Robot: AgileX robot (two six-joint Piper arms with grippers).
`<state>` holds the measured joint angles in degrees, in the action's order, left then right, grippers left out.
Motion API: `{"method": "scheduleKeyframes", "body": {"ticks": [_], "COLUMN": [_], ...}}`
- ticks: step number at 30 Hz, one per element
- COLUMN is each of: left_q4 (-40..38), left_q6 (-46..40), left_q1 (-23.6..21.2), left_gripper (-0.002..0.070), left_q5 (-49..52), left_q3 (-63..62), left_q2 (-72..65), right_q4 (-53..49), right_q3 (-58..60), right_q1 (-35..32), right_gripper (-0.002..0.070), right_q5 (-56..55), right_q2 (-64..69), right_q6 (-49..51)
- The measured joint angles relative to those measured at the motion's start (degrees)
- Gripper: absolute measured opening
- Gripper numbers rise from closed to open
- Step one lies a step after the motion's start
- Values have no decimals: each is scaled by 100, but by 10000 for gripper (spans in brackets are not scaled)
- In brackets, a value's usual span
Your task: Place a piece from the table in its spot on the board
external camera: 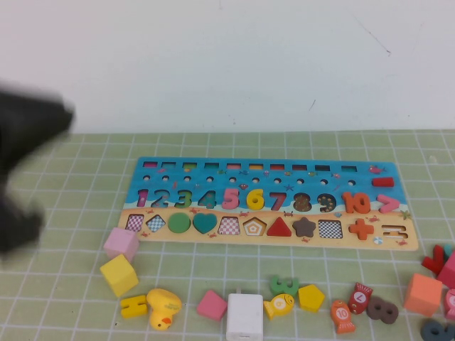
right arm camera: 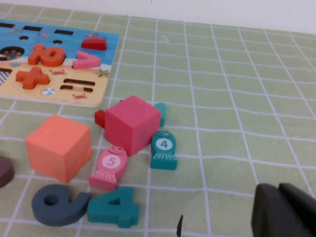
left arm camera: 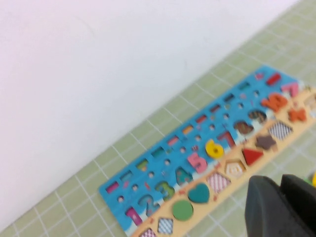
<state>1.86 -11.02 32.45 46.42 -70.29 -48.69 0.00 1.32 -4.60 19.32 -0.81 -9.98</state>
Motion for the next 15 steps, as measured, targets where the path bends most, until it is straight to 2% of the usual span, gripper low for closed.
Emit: {"method": "scheduleKeyframes", "body": {"ticks": [6,15], "left_q4": [-84,-93], "left_q6": [-263,-272], "left_q1": [0,0], "left_gripper": [28,27], "left_q5": [-591,-157], "left_q3": [1547,2638], "left_q2": [793,1013], "right_q4": [0,0], "right_q3": [0,0], "right_q1": [0,0], "right_gripper": [-3,-3], "right_q5": [0,0], "right_q2": [0,0], "right_q6": [0,0]}}
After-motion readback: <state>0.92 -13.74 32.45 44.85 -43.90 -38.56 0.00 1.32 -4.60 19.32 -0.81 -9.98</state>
